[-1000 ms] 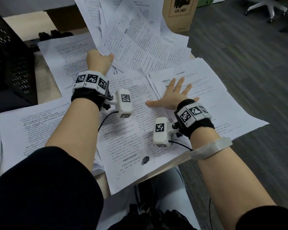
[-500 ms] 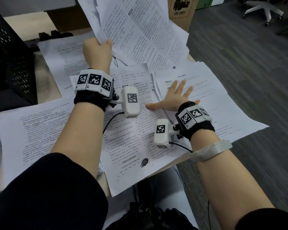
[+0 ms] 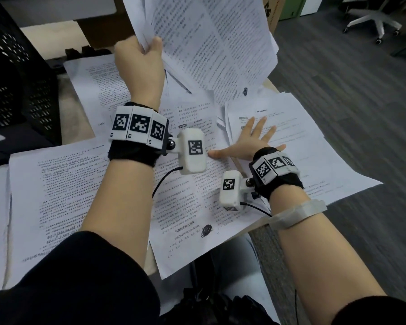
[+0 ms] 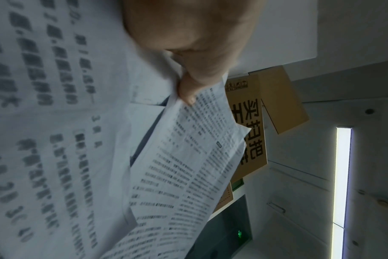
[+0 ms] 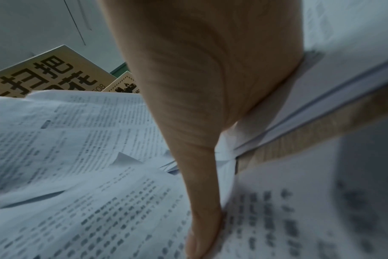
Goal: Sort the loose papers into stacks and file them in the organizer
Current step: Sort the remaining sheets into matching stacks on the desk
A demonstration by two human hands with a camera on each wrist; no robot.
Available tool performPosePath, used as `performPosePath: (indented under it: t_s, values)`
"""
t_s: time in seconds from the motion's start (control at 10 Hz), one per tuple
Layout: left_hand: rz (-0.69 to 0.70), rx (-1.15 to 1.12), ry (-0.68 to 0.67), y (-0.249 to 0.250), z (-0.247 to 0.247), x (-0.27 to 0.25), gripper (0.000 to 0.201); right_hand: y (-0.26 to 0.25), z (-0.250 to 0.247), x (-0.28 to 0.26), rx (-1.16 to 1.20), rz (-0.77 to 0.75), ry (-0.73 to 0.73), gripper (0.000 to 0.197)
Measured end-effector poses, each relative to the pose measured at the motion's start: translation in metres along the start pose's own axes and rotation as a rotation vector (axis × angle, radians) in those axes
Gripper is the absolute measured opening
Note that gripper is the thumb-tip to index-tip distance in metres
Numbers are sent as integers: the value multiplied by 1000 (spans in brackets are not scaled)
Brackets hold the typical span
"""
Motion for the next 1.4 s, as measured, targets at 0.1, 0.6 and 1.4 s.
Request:
performPosePath:
  t_s: [0.1, 0.6, 1.4]
  values:
    - [16, -77, 87, 5, -14, 8, 16, 0, 0, 0, -4, 0, -4, 152]
    - [-282, 128, 399, -67, -102, 17, 38, -1, 2, 4, -28, 26, -24, 154]
    - [-934, 402, 155, -153, -75, -12, 122, -1, 3, 2, -18, 22, -13, 155]
Point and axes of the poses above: each hand's wrist, its own x-axis towards the middle knuckle, its own z-axis out of the palm, y = z × x, the point moved 10 cm from there along x, towards the middle knuckle, and after that the axes turned 15 degrees about -x, right-handed, at the moved point
